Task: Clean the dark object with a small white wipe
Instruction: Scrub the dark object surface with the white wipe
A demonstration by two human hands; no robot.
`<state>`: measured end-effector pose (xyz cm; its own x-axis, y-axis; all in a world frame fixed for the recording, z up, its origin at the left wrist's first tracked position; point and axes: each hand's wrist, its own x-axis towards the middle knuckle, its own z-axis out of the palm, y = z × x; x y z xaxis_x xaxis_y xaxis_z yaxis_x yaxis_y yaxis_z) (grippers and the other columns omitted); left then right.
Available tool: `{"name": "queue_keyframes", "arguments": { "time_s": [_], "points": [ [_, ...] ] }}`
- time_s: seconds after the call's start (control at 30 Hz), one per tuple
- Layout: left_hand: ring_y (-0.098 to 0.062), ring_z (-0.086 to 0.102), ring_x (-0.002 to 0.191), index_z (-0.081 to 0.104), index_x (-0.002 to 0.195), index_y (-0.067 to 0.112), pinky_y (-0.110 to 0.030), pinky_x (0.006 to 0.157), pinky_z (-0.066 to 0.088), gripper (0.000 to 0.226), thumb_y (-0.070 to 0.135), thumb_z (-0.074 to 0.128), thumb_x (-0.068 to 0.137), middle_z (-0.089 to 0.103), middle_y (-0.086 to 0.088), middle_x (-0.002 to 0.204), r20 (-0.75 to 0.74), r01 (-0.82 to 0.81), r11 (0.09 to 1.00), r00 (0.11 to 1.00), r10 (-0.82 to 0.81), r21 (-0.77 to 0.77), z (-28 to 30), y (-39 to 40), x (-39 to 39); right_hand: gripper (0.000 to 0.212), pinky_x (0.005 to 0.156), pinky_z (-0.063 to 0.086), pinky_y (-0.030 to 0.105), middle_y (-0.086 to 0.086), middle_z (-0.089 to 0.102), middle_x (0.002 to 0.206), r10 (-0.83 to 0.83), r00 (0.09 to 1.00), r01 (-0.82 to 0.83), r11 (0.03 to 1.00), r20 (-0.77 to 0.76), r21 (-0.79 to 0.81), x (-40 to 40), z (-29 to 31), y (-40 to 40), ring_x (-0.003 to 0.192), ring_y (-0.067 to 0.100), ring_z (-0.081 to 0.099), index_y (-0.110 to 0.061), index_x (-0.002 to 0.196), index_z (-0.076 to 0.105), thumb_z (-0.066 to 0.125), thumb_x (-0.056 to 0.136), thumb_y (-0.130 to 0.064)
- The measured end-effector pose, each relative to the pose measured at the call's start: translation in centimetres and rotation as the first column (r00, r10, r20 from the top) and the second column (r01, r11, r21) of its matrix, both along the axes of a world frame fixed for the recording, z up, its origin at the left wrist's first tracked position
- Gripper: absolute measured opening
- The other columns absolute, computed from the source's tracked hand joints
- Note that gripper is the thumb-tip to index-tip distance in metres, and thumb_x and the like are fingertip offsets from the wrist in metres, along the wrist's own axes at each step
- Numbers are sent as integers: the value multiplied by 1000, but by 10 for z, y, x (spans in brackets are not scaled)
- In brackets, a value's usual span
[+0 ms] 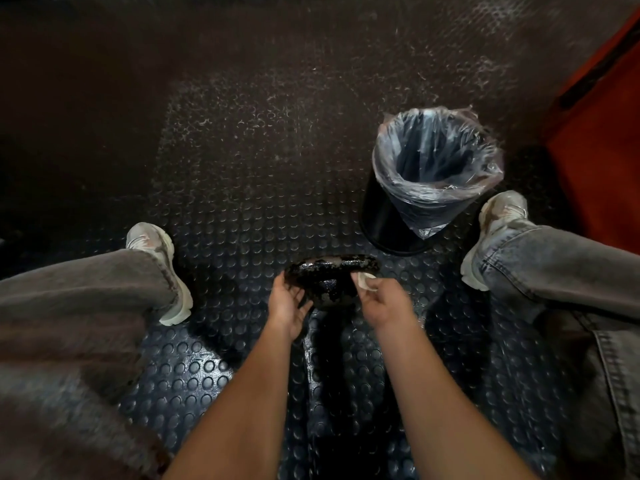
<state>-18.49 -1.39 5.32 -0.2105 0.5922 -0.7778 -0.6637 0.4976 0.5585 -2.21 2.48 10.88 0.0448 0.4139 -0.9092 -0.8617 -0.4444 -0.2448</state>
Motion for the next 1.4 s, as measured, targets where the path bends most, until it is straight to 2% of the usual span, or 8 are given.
{"name": "queue_keyframes", "arguments": {
  "time_s": [0.2, 0.37, 0.5, 0.6, 0.67, 1.03, 1.3, 1.4],
  "points": [
    [-24, 57, 126, 58, 135, 14, -47, 110, 42, 49, 45, 36, 105, 66, -9, 131, 3, 15, 1000, 1000, -15, 21, 2, 0, 0, 18, 93, 58, 44, 27, 57, 108, 135, 986, -141, 988, 95, 58, -21, 9, -19, 101, 38, 65, 2, 88, 52, 58, 89, 19],
    [-25, 55, 128, 57, 136, 16, -49, 114, 38, 48, 45, 35, 105, 65, -9, 132, 7, 9, 1000, 1000, -9, 9, 1, 0, 0, 19, 83, 60, 32, 25, 59, 124, -89, 992, 82, 993, -90, -84, -2, -20, -4, 109, 35, 62, 13, 113, 60, 53, 100, 1],
    [-24, 54, 129, 57, 136, 16, -48, 113, 38, 47, 45, 35, 106, 65, -8, 131, 6, 4, 1000, 1000, -4, 0, -1, 1, -1, 25, 109, 46, 36, 35, 58, 126, -62, 929, 42, 997, -366, -63, 12, -30, -2, 106, 28, 58, -7, 80, 76, 79, 66, -27],
    [-23, 55, 128, 57, 136, 16, -48, 113, 38, 48, 45, 35, 105, 66, -7, 131, 5, 0, 1000, 1000, 0, 2, 1, 0, 0, 18, 84, 60, 33, 31, 55, 129, -4, 999, 9, 992, -43, 128, -4, -12, -8, 105, 35, 66, 9, 106, 58, 62, 89, 10],
    [-23, 55, 127, 58, 136, 16, -48, 114, 38, 47, 45, 36, 105, 66, -7, 131, 11, -5, 1000, 1000, 5, 4, 3, 0, 1, 23, 89, 60, 38, 24, 60, 114, 15, 999, -11, 993, -35, 117, -15, -3, -17, 104, 36, 68, -4, 84, 51, 57, 91, 17],
    [-22, 55, 127, 57, 136, 16, -47, 113, 39, 49, 46, 34, 105, 66, -6, 129, 4, 0, 1000, 1000, 0, 4, -3, 1, 1, 24, 113, 41, 36, 15, 64, 119, 42, 999, -42, 998, 13, 39, 0, -13, -2, 109, 18, 64, 9, 119, 61, 53, 102, -6],
    [-21, 57, 124, 60, 133, 16, -46, 112, 40, 47, 45, 36, 105, 67, -7, 129, 12, -2, 1000, 1000, 2, 12, -1, 0, 1, 43, 98, 53, 40, 9, 55, 82, 124, 967, -171, 964, 225, 204, -34, -5, -23, 96, 30, 59, -14, 64, 40, 51, 88, 20],
    [-21, 57, 124, 60, 133, 16, -46, 112, 41, 48, 46, 36, 105, 67, -6, 129, 11, 2, 1000, 1000, -2, 12, -1, 0, 1, 33, 104, 51, 45, 21, 64, 101, 74, 985, -99, 982, 154, 164, -29, -21, -27, 101, 35, 67, -12, 67, 44, 58, 88, 10]
  ]
}}
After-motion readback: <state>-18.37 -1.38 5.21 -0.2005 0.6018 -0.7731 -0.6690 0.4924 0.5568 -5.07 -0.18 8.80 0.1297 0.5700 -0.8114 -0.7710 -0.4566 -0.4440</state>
